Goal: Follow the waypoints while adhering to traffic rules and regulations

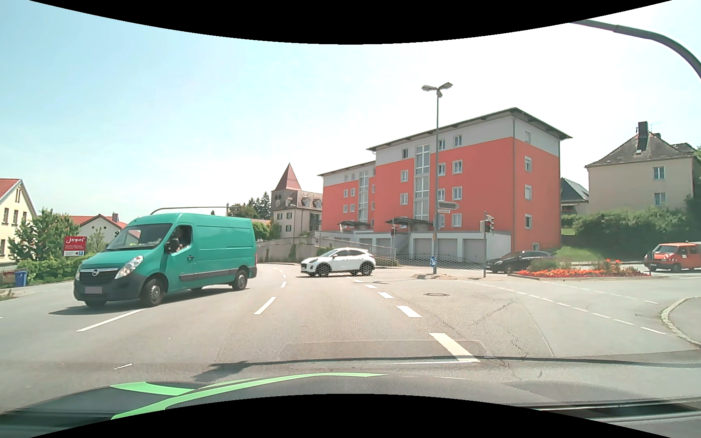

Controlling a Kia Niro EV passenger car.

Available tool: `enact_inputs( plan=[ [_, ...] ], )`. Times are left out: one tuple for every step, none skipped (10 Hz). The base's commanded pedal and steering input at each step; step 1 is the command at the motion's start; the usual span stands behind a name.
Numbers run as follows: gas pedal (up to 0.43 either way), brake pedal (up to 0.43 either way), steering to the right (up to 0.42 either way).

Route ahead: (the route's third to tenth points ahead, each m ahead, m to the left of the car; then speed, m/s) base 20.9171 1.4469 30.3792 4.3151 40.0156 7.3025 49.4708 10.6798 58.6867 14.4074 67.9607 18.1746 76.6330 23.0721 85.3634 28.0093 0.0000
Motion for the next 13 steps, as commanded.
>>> enact_inputs(
  plan=[
    [0.0, 0.262, 0.003],
    [0.0, 0.262, 0.003],
    [0.0, 0.262, 0.003],
    [0.0, 0.262, 0.003],
    [0.0, 0.262, 0.003],
    [0.0, 0.262, 0.003],
    [0.0, 0.262, 0.003],
    [0.0, 0.262, 0.003],
    [0.0, 0.262, 0.003],
    [0.0, 0.262, 0.003],
    [0.0, 0.262, 0.003],
    [0.0, 0.262, 0.003],
    [0.0, 0.262, 0.003]
  ],
)
